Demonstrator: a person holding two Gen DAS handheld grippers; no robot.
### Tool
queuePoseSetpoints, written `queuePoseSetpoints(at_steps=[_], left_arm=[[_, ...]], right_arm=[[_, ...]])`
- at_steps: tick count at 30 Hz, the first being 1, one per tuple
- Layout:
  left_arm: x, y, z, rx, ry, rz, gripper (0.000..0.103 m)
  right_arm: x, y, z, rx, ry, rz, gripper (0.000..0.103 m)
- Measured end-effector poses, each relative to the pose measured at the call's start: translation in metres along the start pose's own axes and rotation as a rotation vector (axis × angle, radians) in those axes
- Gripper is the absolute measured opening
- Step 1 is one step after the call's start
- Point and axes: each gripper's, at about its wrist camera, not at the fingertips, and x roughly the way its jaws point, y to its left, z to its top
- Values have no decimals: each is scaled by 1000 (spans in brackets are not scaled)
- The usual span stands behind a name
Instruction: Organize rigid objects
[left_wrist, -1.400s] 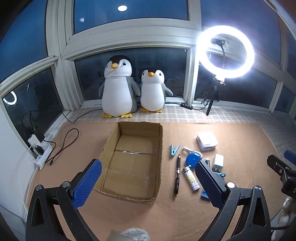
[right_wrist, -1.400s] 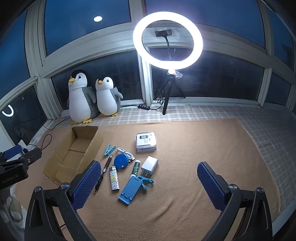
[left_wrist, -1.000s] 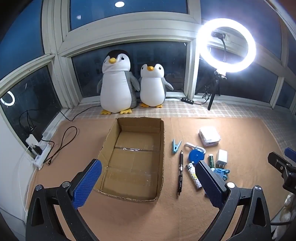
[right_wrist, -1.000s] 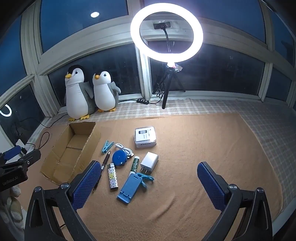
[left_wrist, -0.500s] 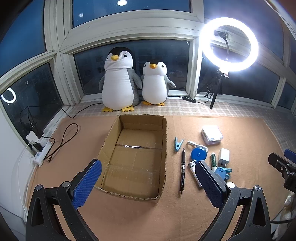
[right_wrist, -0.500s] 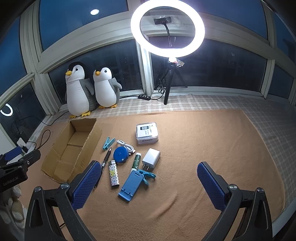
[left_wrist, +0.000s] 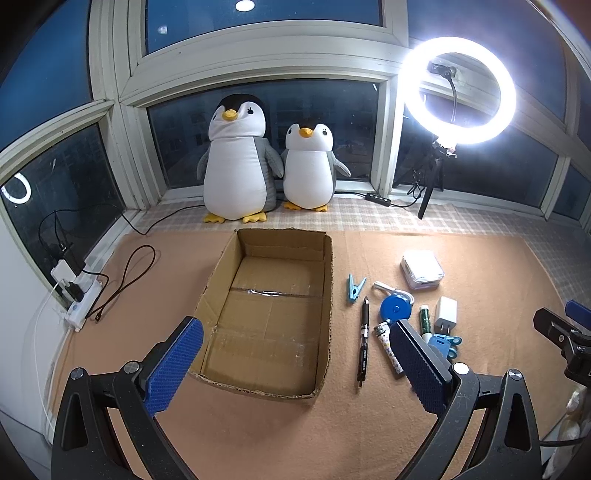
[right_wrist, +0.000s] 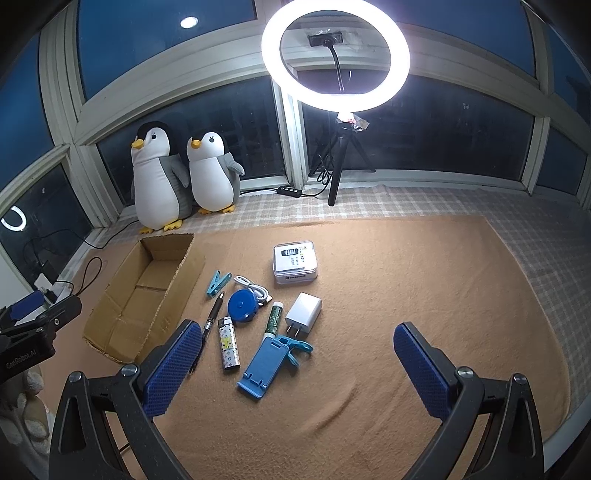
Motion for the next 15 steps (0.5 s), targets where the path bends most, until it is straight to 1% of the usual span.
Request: queuePoseSetpoints(at_steps=[15], left_arm=[[3, 0, 2, -1, 3, -8, 102]], right_arm=[[2, 0, 0, 1, 8, -1, 103]])
